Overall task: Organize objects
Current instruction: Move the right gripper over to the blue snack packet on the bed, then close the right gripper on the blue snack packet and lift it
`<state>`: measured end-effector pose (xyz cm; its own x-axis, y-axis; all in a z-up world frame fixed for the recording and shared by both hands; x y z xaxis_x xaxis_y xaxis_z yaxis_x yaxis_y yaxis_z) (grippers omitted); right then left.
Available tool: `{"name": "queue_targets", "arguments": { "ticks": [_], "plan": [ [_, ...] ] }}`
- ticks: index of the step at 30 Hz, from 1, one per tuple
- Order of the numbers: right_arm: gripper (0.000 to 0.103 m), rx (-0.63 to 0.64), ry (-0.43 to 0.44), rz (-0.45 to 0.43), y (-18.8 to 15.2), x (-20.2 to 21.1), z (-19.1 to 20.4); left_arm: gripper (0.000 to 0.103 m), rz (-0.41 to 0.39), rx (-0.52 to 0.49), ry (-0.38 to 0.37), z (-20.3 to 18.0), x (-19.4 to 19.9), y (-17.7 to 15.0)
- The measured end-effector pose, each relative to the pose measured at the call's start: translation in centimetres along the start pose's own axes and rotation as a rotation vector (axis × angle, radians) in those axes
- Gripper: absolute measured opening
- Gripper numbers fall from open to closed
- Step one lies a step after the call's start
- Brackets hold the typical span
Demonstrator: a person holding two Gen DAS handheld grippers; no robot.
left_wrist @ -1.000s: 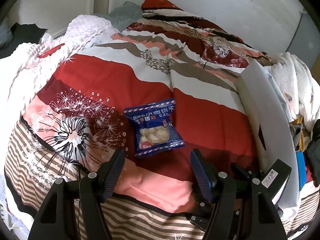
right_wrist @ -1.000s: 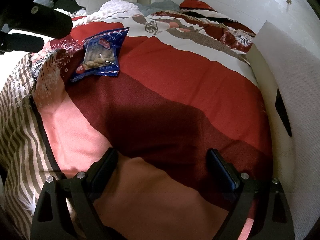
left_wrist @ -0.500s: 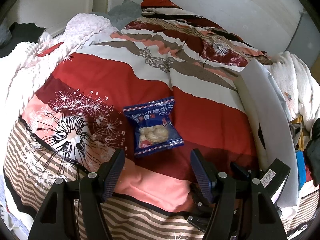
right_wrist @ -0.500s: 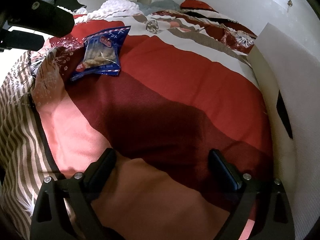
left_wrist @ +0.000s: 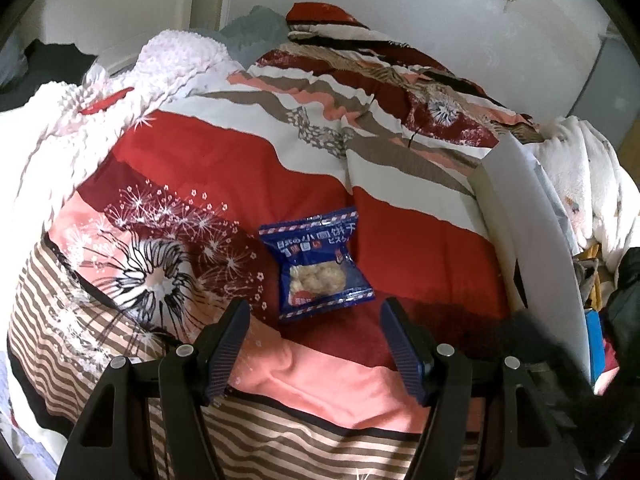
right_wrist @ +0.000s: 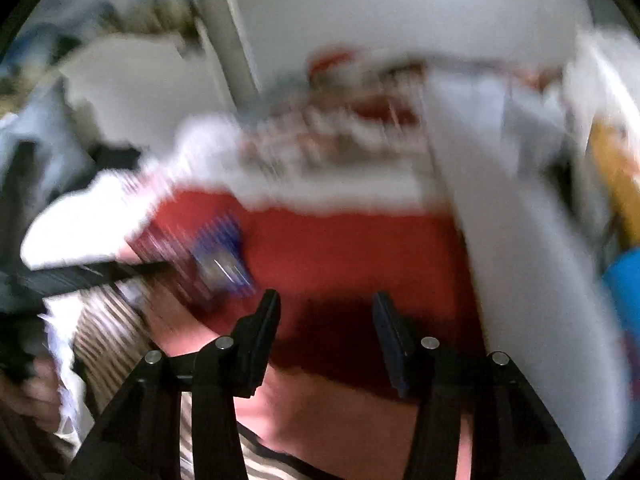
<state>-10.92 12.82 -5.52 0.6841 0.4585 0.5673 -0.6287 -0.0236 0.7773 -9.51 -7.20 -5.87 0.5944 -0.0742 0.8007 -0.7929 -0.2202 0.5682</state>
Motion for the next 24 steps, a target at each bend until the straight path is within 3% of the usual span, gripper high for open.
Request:
{"name": "queue_targets", "arguments": {
  "ticks": [4, 6, 9, 14, 16, 20, 22, 24],
  "plan": [
    [0.077, 0.007, 0.022, -0.259, 4.8, 4.3, 3.1, 0.065, -0.047, -0.020, -0.029, -0.2, 1.1, 0.6],
    [0.087, 0.025, 0.048, -0.309, 6.4, 5.4, 4.6, 0.065, -0.066, -0.028, -0.038, -0.3, 1.5, 0.8],
    [0.087, 0.071, 0.102, -0.210, 6.8, 4.4, 6.3, 0.065, -0.073, -0.048, -0.040, -0.4, 1.6, 1.0],
    [0.087, 0.081, 0.064, -0.137, 7.3, 2.6, 6.7, 0.065, -0.073, -0.018, -0.042, 0.7, 1.5, 1.1],
    [0.087, 0.035, 0.050, -0.063, 6.9, 1.3, 6.0, 0.065, -0.078, 0.001, -0.036, 1.3, 1.7, 1.2],
    [0.084, -0.036, -0.033, 0.079, 2.6, -0.5, 4.2, 0.065, -0.052, 0.035, 0.001, 2.6, 1.5, 1.0],
    [0.081, -0.062, -0.019, 0.238, 0.0, -1.7, 3.9, 0.065, -0.054, 0.050, -0.001, 3.1, 1.5, 1.0],
    [0.079, -0.049, -0.022, 0.296, -1.4, -2.2, 4.2, 0.065, -0.051, 0.064, -0.005, 3.4, 1.5, 1.0]
  ]
}}
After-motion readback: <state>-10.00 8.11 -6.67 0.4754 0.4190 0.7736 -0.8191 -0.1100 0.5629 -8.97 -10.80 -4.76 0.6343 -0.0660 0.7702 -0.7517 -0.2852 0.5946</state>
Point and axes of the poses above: each gripper's, at about its wrist camera, not at the fingertips, and x roughly against the way its jaws point, z to its left, y to its top, the point moved 8 cm from there along -x, roughly the way its jaws point, and after that the axes turned 3 degrees about -x, right-handed, at the moved point
